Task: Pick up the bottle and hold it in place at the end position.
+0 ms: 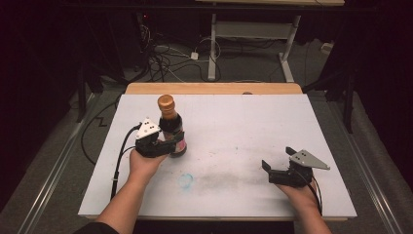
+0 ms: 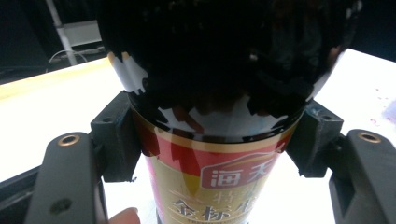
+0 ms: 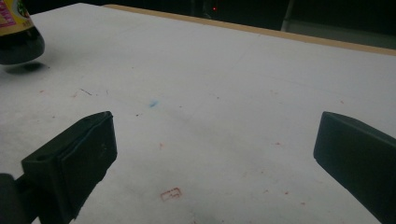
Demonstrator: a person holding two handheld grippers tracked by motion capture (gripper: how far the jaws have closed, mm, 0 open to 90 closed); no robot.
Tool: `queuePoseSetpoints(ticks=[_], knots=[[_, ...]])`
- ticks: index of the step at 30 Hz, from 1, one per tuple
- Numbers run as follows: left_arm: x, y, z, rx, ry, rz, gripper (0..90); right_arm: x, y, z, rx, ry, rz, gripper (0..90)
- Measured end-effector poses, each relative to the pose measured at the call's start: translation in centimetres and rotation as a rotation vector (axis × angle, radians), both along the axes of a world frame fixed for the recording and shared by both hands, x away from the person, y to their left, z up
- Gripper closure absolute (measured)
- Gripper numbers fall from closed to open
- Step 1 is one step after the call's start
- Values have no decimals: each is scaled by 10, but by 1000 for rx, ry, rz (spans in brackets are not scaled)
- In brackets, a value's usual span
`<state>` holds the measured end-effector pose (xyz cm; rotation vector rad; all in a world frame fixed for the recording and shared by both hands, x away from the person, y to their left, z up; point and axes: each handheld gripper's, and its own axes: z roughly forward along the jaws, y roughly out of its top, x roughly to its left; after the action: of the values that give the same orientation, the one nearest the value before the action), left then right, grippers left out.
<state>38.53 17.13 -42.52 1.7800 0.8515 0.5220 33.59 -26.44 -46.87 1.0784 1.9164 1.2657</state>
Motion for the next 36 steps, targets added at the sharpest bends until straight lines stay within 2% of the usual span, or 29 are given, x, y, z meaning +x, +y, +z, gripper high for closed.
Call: queuePoseSetpoints(ticks=[21, 25, 36], knots=[[20, -60, 5, -1, -6, -109, 290, -1, -5, 0, 9, 5, -12, 3], [23, -71, 4, -13, -5, -136, 289, 0, -5, 0, 11, 8, -15, 3], [26, -95, -5, 3, 3, -189, 289, -2, -8, 1, 15, 3, -16, 3]])
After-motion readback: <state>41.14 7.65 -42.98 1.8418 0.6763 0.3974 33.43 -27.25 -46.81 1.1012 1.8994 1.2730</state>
